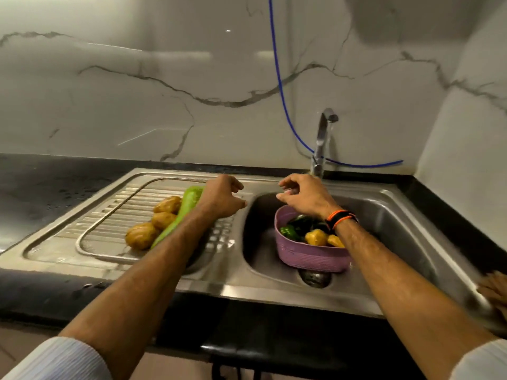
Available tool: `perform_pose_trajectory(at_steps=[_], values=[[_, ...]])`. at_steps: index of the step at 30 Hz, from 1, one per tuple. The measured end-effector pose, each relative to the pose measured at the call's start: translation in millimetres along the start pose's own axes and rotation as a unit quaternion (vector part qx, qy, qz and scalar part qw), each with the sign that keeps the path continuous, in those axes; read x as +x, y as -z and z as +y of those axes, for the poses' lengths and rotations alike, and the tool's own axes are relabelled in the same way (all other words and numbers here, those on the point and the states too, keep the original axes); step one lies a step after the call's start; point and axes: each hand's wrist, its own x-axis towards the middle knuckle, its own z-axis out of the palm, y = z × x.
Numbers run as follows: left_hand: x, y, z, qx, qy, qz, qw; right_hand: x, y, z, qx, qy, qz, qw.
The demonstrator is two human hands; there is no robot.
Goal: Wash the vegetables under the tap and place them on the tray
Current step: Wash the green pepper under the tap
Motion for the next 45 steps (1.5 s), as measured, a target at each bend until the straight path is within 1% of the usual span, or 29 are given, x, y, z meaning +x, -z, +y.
perform_pose_trajectory(at_steps=[6, 9, 13, 18, 23, 26, 34, 37, 39, 41, 43, 45], values=[[19.3, -70.7, 31.4, -0.007, -0.007, -0.068, 0.998, -4.8, 21.1, 69.3, -0.037, -0.065, -0.014, 0.997], [31.3, -107.4, 37.1, -0.002, -0.002, -0.099, 0.995, -5.6, 18.3, 97.7, -0.051, -0.095, -0.021, 0.994], [50.2, -149.9, 38.7, 0.022, 0.013, -0.128, 0.991, -1.7, 4.7, 126.7, -0.076, -0.127, -0.051, 0.988], [75.5, -189.0, 34.9, 0.103, 0.002, -0.171, 0.98, 7.7, -13.5, 152.6, -0.091, -0.148, -0.096, 0.98], [84.6, -218.4, 33.1, 0.207, -0.07, -0.211, 0.953, 15.3, -23.6, 158.1, -0.091, -0.137, -0.123, 0.979], [85.0, -227.2, 35.6, 0.252, -0.075, -0.227, 0.938, 16.1, -27.9, 160.9, -0.092, -0.139, -0.134, 0.977], [77.0, -219.3, 44.8, 0.283, -0.088, -0.164, 0.941, 14.8, -26.9, 158.7, -0.105, -0.151, -0.144, 0.972], [74.3, -211.0, 48.1, 0.267, -0.087, -0.141, 0.949, 13.6, -22.9, 157.6, -0.106, -0.155, -0.136, 0.973], [75.5, -202.6, 48.5, 0.233, -0.081, -0.112, 0.963, 14.3, -19.2, 157.1, -0.107, -0.16, -0.121, 0.974], [77.8, -194.9, 47.3, 0.176, -0.065, -0.085, 0.978, 16.7, -17.4, 157.4, -0.089, -0.173, -0.095, 0.976], [79.2, -190.1, 46.7, 0.097, -0.053, -0.059, 0.992, 19.4, -17.0, 155.9, -0.04, -0.189, -0.057, 0.979], [77.2, -188.6, 50.8, -0.003, -0.039, -0.029, 0.999, 22.4, -16.4, 153.2, 0.052, -0.205, -0.012, 0.977]])
